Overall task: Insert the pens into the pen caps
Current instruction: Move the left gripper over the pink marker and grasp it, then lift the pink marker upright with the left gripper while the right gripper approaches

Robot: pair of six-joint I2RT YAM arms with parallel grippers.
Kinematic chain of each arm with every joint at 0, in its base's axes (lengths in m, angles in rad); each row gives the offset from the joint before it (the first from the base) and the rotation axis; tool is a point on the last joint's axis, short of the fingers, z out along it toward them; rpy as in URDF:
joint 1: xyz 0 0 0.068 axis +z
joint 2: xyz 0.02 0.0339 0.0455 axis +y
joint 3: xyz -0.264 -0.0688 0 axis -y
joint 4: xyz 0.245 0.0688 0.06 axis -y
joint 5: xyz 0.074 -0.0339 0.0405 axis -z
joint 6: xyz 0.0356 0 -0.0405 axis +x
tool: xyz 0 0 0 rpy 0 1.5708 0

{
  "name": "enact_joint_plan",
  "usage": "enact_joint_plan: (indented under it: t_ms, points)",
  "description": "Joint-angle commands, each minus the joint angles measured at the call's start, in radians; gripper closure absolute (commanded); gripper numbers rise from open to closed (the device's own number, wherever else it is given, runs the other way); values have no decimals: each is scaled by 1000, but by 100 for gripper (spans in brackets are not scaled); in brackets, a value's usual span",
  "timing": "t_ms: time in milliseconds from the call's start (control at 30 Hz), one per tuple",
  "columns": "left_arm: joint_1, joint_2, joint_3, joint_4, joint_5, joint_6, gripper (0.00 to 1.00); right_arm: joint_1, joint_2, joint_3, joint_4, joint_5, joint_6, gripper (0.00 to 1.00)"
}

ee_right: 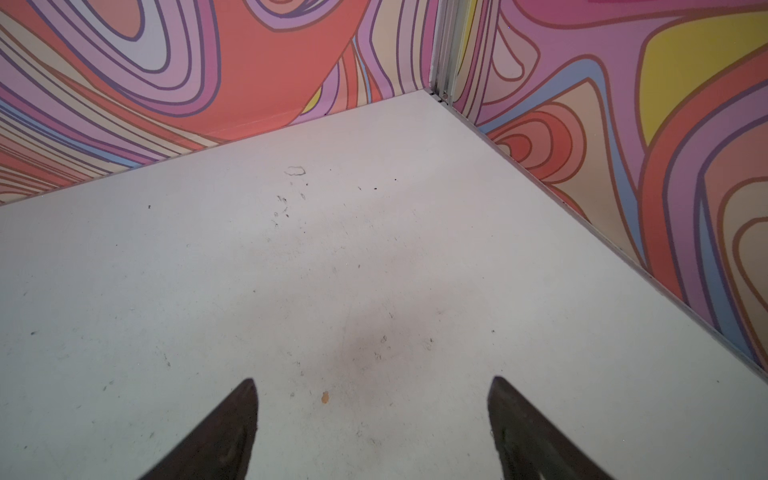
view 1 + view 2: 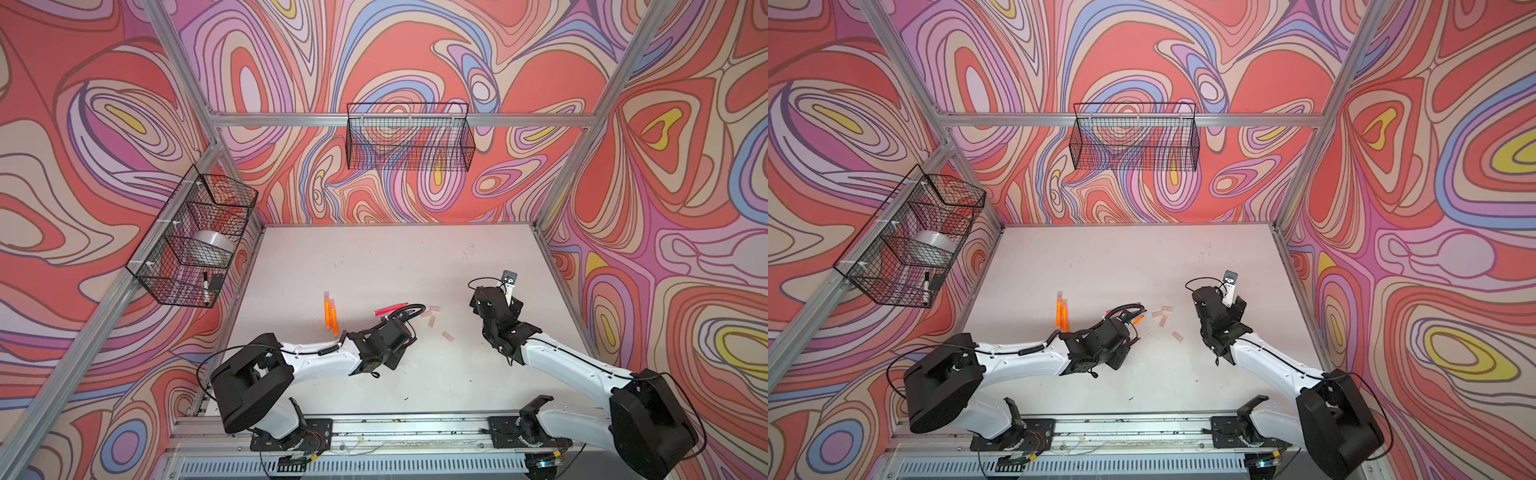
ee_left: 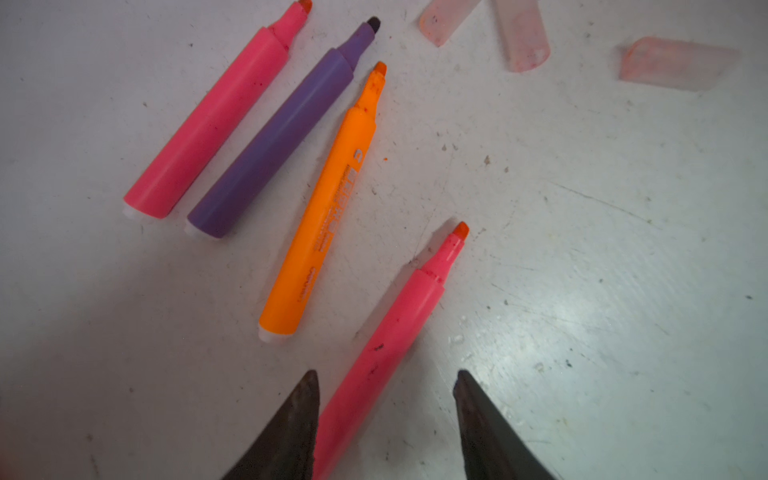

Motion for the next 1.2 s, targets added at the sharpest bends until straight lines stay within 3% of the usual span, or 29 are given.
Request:
enact_joint_plan:
  t_ms: [0, 200, 467, 900, 1167]
  points:
    - [-6, 29, 3, 8, 9, 17, 45, -7, 4, 14, -17, -4, 3, 11]
    - [-5, 86, 23, 8, 36, 23, 46, -7, 1, 12, -19, -2, 3, 11]
    - [-5, 101, 43, -25, 40, 13, 65, -7, 2, 12, -20, -3, 4, 11]
    - [-5, 116, 55, -64, 36, -4, 75, -7, -10, 9, -30, -8, 7, 11]
    - [-6, 104, 61, -68, 28, -20, 93, -7, -83, -11, -76, -12, 30, 12]
